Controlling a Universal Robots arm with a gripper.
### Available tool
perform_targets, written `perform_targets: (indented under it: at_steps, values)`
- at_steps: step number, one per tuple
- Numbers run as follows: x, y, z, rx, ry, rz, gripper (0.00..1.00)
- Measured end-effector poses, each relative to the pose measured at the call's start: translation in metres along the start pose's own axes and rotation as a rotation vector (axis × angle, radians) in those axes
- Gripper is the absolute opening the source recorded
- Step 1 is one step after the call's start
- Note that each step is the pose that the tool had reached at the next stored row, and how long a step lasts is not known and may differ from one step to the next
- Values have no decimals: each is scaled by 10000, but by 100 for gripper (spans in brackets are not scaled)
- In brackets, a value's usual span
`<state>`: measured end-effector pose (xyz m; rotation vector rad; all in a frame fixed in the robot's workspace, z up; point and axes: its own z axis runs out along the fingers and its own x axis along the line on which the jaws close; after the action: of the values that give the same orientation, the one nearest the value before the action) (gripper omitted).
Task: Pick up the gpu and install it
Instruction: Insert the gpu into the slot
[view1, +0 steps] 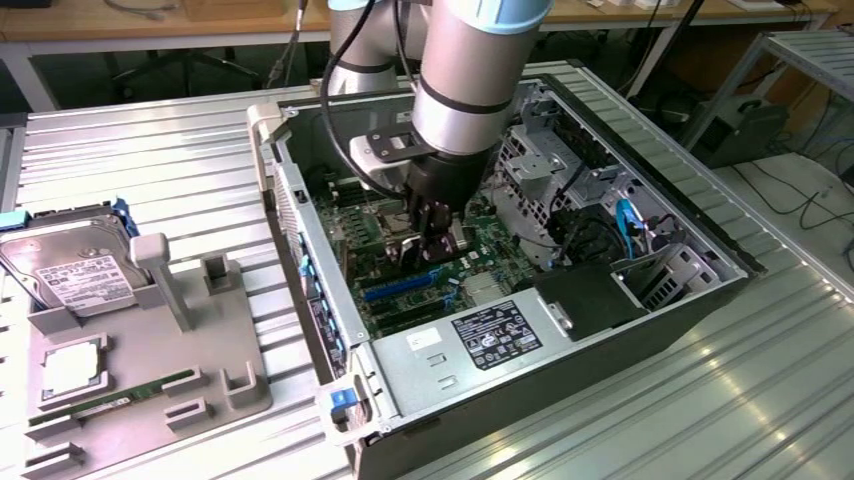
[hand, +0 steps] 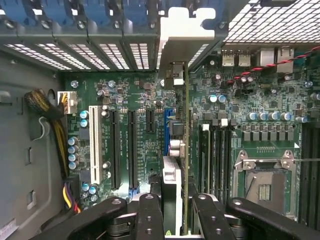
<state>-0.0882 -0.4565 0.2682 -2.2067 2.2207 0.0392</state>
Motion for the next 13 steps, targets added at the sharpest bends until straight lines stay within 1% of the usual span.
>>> perform_targets:
  at_steps: [3, 5, 9, 13]
  values:
    - [7, 4, 10, -1, 1, 1, 28]
    - [8, 22, 25, 0, -1, 0, 28]
    - [9, 23, 47, -3, 2, -1, 28]
    - [10, 29, 89, -4, 0, 1, 28]
